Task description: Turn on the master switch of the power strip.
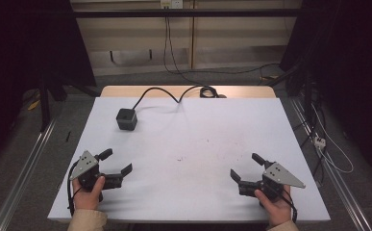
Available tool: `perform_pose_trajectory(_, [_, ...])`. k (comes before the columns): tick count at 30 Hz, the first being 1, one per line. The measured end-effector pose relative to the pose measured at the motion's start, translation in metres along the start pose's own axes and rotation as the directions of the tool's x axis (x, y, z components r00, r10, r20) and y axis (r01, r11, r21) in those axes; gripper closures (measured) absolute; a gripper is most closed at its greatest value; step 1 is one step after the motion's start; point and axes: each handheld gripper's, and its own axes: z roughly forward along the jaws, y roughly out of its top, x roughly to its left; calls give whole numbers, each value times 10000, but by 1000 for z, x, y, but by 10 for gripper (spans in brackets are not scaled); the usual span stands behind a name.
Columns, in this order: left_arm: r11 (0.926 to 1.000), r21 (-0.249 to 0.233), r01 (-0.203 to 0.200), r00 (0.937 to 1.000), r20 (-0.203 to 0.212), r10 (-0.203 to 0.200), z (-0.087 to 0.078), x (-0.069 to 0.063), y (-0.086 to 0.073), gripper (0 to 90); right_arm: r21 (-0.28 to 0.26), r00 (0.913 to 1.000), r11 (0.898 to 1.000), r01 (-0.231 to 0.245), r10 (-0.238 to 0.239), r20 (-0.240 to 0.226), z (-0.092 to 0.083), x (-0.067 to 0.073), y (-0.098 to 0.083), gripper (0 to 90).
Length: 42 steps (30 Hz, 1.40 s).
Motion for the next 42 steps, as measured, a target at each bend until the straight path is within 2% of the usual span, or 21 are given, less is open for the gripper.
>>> perform_pose_trajectory(5, [10000,69,-46,10000,15,46,3,0,0,23,-42,10000,10000,10,-10,-7,0,0,0,34])
perform_pose_trajectory(6, [9997,168,-204,9998,-1,204,5,1,1,23,-41,10000,10000,12,-12,-15,0,0,0,35])
perform_pose_trajectory(12, [9999,131,-9,9999,-158,11,10,3,4,25,-39,9999,10000,73,-73,-98,0,3,1,35])
perform_pose_trajectory(16, [9998,158,-109,9995,-278,113,11,5,6,28,-16,9998,10000,98,-98,-145,0,3,1,35])
perform_pose_trajectory(19, [10000,22,87,9997,-233,-86,13,8,9,35,-72,9998,9999,130,-131,-145,0,3,1,36])
perform_pose_trajectory(24, [9999,147,52,9994,-354,-47,18,11,11,52,-83,9999,9999,73,-74,-99,0,2,1,36])
perform_pose_trajectory(28, [9999,42,97,9995,-309,-96,23,11,16,83,-127,9999,9999,64,-65,-89,-1,2,1,36])
perform_pose_trajectory(35, [9998,105,159,9993,-344,-156,27,14,19,83,-160,9999,9999,51,-52,-99,-1,2,2,36])
perform_pose_trajectory(39, [9998,168,57,9989,-462,-49,29,17,21,82,-162,9999,9999,51,-53,-104,-2,2,2,36])
perform_pose_trajectory(42, [9998,188,-30,9993,-374,37,35,19,25,82,-202,10000,9998,29,-31,-66,-2,1,2,37])
